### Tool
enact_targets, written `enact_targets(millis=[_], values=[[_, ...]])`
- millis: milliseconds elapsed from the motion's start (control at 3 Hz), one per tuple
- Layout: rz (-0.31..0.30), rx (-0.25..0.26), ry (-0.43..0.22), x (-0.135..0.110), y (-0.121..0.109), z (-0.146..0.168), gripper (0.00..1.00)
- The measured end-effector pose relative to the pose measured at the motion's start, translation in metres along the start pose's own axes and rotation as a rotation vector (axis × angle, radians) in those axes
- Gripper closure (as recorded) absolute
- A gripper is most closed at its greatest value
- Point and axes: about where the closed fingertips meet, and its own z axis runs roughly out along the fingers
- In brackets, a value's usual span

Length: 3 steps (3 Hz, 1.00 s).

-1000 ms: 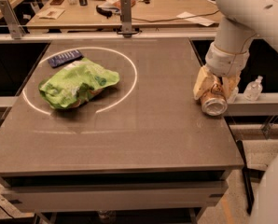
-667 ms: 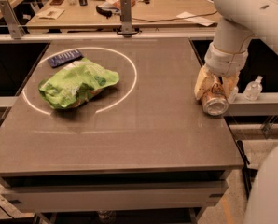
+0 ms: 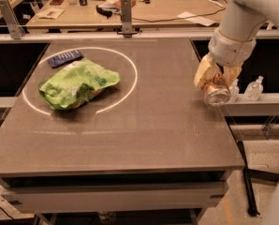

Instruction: Place orange can upright

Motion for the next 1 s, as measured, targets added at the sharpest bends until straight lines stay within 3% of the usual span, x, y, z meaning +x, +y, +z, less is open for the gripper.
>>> enact_targets(millis=[333,1000], values=[[-0.038,-0.044,-0.065,0.004,0.007,-0.035,1.00],[-0.285,-0.312,-0.312,0.020,0.028,-0.088,1.00]])
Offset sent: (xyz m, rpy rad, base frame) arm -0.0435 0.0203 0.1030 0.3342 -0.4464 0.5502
